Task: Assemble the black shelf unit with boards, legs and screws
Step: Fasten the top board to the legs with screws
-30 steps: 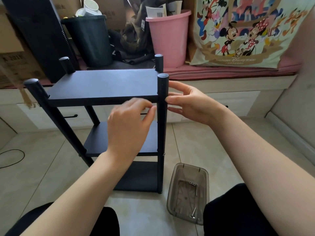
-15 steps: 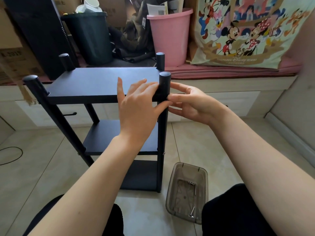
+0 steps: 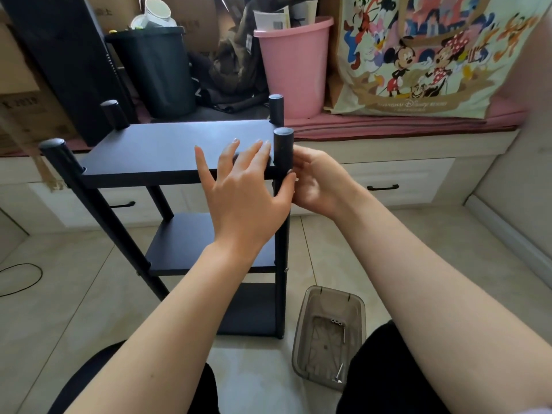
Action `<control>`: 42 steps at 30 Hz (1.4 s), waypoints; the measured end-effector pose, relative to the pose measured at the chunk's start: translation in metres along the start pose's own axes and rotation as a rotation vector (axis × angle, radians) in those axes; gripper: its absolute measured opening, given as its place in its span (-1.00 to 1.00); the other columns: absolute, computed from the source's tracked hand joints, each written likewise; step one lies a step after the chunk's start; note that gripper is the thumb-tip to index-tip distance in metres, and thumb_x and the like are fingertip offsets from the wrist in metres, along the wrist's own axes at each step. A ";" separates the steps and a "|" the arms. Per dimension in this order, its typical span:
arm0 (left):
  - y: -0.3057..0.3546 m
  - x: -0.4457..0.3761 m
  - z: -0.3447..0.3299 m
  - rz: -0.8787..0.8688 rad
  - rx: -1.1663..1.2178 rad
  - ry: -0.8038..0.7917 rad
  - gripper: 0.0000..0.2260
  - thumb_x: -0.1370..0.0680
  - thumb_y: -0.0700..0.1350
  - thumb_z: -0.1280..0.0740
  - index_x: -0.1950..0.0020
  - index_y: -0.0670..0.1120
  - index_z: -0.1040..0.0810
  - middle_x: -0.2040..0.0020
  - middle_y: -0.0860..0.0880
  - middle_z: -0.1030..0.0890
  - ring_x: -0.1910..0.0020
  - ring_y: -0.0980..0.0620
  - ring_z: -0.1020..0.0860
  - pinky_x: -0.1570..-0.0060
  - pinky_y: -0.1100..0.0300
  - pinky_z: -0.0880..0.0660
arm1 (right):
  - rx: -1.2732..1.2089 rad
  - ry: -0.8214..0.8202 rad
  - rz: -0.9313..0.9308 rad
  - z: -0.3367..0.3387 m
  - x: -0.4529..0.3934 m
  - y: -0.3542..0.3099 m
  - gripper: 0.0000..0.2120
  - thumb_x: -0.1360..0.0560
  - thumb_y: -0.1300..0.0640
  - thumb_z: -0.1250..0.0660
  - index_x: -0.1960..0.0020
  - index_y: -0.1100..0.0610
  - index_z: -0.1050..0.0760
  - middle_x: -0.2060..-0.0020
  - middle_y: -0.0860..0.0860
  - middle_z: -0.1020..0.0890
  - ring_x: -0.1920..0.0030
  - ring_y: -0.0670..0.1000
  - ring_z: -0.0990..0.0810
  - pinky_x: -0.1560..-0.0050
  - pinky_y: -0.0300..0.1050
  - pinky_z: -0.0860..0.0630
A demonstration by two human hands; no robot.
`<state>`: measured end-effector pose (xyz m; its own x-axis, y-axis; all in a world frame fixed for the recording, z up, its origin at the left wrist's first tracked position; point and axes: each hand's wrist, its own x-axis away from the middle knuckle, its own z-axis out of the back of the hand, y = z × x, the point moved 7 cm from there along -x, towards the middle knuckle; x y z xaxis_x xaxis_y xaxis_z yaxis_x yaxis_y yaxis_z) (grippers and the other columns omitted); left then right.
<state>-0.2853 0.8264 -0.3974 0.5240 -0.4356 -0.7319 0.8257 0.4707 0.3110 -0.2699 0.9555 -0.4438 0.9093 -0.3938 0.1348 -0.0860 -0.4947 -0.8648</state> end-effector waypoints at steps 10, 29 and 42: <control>0.001 0.007 -0.003 -0.068 -0.005 0.090 -0.59 -0.58 0.15 -0.29 -0.29 -0.06 -0.63 -0.27 0.00 -0.64 -0.35 -0.10 -0.50 -0.47 -0.13 -0.09 | 0.135 0.021 -0.010 0.008 0.011 -0.002 -0.63 -0.62 -0.11 -0.22 -0.14 0.14 -0.63 0.07 0.04 -0.66 -0.04 0.06 -0.54 -0.23 -0.05 -0.47; -0.001 0.008 -0.005 -0.040 0.015 0.075 -0.58 -0.60 0.17 -0.28 -0.28 -0.09 -0.63 -0.29 -0.01 -0.63 -0.40 -0.08 -0.45 -0.52 -0.19 0.00 | 0.655 0.315 -0.445 0.158 0.051 0.102 -0.79 -0.66 0.18 -0.18 -0.17 0.28 -0.50 -0.01 0.19 -0.67 -0.06 0.17 -0.66 -0.12 0.02 -0.59; -0.002 0.007 -0.010 -0.033 -0.030 0.103 -0.57 -0.62 0.23 -0.22 -0.26 -0.03 -0.64 -0.25 0.07 -0.61 -0.37 -0.03 -0.43 -0.53 -0.08 0.05 | 1.173 0.493 -0.702 0.292 0.047 0.302 -0.79 -0.58 0.18 -0.27 -0.09 0.31 -0.56 -0.06 0.23 -0.64 -0.11 0.21 -0.61 0.09 -0.12 -0.45</control>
<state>-0.2857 0.8301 -0.4098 0.4708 -0.3706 -0.8006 0.8348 0.4808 0.2684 -0.1343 1.0140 -0.8404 0.3728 -0.6825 0.6287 0.9046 0.1164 -0.4100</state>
